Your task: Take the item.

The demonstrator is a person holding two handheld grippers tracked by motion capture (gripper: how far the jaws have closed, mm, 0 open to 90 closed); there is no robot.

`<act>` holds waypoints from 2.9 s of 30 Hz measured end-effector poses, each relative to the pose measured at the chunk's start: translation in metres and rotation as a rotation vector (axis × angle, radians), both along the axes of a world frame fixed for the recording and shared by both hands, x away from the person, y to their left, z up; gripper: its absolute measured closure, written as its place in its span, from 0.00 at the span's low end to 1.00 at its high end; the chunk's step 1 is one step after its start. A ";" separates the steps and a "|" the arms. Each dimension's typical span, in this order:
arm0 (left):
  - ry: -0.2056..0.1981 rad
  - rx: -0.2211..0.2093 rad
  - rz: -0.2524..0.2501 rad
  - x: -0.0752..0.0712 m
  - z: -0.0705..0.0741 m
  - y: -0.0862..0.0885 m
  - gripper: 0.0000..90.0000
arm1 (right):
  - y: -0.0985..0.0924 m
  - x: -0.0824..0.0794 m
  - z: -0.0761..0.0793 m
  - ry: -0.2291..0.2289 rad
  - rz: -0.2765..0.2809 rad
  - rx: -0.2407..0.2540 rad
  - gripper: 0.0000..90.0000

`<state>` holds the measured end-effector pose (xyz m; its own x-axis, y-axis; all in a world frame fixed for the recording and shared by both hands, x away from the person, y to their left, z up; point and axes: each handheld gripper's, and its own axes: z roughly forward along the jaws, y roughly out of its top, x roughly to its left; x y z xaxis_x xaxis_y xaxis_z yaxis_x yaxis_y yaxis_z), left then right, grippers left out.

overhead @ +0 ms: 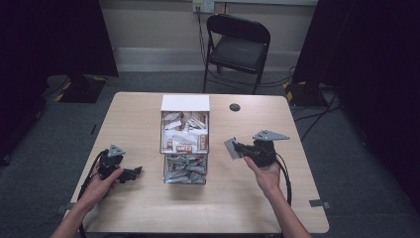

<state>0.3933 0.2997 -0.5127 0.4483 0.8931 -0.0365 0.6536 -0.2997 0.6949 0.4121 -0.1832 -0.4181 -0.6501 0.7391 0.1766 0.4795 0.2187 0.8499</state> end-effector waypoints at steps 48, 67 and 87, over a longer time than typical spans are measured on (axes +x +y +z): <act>0.002 0.000 0.000 0.000 0.000 0.000 0.00 | 0.021 0.035 -0.057 0.075 0.011 -0.091 1.00; 0.002 0.000 0.000 0.000 0.000 0.000 0.00 | 0.031 0.035 -0.074 0.109 0.034 -0.106 0.99; 0.002 0.000 0.000 0.000 0.000 0.000 0.00 | 0.037 0.038 -0.081 0.137 0.047 -0.095 0.84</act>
